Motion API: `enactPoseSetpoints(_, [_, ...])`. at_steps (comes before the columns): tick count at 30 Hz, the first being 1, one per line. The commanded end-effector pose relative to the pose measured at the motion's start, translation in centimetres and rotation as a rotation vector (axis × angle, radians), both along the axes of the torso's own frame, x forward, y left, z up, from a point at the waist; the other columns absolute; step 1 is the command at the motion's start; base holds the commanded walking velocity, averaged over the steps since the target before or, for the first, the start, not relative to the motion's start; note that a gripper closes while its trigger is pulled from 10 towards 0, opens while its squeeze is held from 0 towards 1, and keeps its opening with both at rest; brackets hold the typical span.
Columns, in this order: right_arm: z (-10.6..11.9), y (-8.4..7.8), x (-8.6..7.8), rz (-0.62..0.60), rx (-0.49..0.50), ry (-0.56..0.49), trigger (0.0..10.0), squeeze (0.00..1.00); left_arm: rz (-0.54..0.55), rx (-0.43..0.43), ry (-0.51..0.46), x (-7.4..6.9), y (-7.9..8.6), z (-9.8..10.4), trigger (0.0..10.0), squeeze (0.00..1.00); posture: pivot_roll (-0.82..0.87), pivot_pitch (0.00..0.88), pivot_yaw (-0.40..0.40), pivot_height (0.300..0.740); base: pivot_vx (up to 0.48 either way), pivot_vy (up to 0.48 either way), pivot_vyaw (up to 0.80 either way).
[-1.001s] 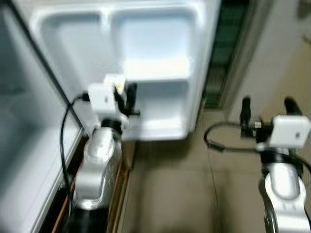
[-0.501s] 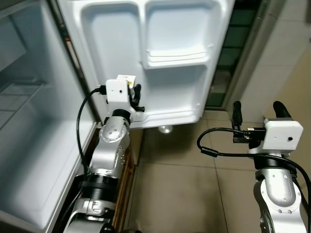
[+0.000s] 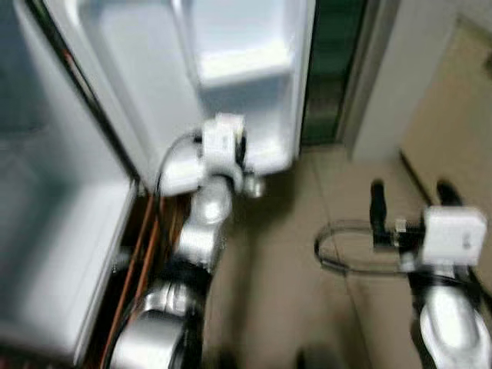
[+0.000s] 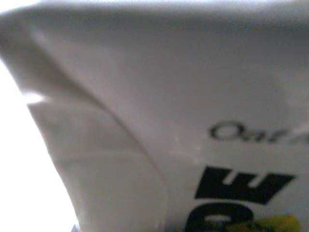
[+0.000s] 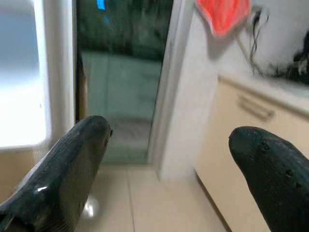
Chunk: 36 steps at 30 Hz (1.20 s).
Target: Restocking fridge
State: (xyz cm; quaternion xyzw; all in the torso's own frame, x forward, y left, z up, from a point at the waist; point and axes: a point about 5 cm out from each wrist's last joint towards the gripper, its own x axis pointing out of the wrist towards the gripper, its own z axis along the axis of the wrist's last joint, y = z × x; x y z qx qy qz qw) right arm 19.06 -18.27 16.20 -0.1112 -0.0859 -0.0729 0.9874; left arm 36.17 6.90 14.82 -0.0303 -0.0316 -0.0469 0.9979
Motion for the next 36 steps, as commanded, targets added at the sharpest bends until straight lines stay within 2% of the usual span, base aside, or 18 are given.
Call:
enactPoseSetpoints(1, [0.5,0.4,0.1,0.016,0.007,-0.014,10.0,0.04,0.032,0.012,-0.011,0.2,0.9,0.1,10.0,0.0,-0.38,0.139,0.101,0.74,0.0,0.0,0.0])
enactPoseSetpoints(2, [0.4,0.4,0.2,0.01,0.016,-0.012,10.0,0.04,0.058,0.013,-0.022,0.1,2.1,0.1,10.0,0.0,-0.36,0.128,0.1,0.74,0.0,0.0,0.0])
enactPoseSetpoints(3, [0.4,0.4,0.2,0.01,0.016,-0.012,10.0,0.04,0.058,0.013,-0.022,0.1,2.1,0.1,10.0,0.0,-0.36,0.128,0.1,0.74,0.0,0.0,0.0])
enactPoseSetpoints(4, [0.1,0.3,0.4,0.003,0.03,-0.008,10.0,0.04,0.087,0.013,-0.028,-0.1,3.3,0.1,10.0,0.0,-0.35,0.123,0.099,0.74,0.0,0.0,0.0])
enactPoseSetpoints(8, [-0.6,0.1,1.7,-0.003,0.053,0.014,10.0,0.04,0.147,-0.003,-0.015,-1.0,5.6,-0.2,10.0,0.0,-0.31,0.092,0.088,0.74,0.0,0.0,0.0])
enactPoseSetpoints(12, [-0.8,-0.2,2.6,-0.006,0.074,0.023,10.0,0.04,0.156,-0.01,-0.021,-1.7,6.4,0.0,10.0,0.0,-0.29,0.081,0.078,0.74,0.0,0.0,0.6])
enactPoseSetpoints(14, [-1.2,-0.3,3.5,-0.001,0.094,0.038,10.0,0.06,0.146,-0.006,-0.024,-2.6,6.9,-0.1,10.0,0.0,-0.25,0.055,0.062,0.74,0.0,0.0,0.8])
enactPoseSetpoints(15, [-1.2,-0.3,3.5,-0.001,0.094,0.038,10.0,0.06,0.146,-0.006,-0.024,-2.6,6.9,-0.1,10.0,0.0,-0.25,0.055,0.062,0.74,0.0,0.0,0.8])
enactPoseSetpoints(19, [-1.5,0.1,5.7,0.045,0.134,0.043,10.0,0.07,0.154,-0.006,-0.037,-3.5,6.9,0.0,10.0,0.0,-0.21,0.016,0.032,0.74,0.0,0.0,0.8])
enactPoseSetpoints(23, [-1.3,0.5,7.0,0.091,0.137,0.047,10.0,0.07,0.166,-0.011,-0.043,-3.1,6.6,0.3,10.0,0.0,-0.2,0.0,0.01,0.74,0.0,-0.24,0.78])
enactPoseSetpoints(31, [-1.3,0.6,7.8,0.118,0.126,0.048,10.0,0.07,0.167,-0.005,-0.029,-2.7,6.1,0.4,10.0,0.0,-0.2,0.0,0.005,0.74,0.0,-0.48,0.75])
enactPoseSetpoints(36, [-1.5,0.7,8.0,0.122,0.125,0.053,10.0,0.07,0.148,-0.007,-0.027,-2.6,5.6,0.4,10.0,0.0,-0.2,0.0,0.012,0.74,0.0,0.0,0.74])
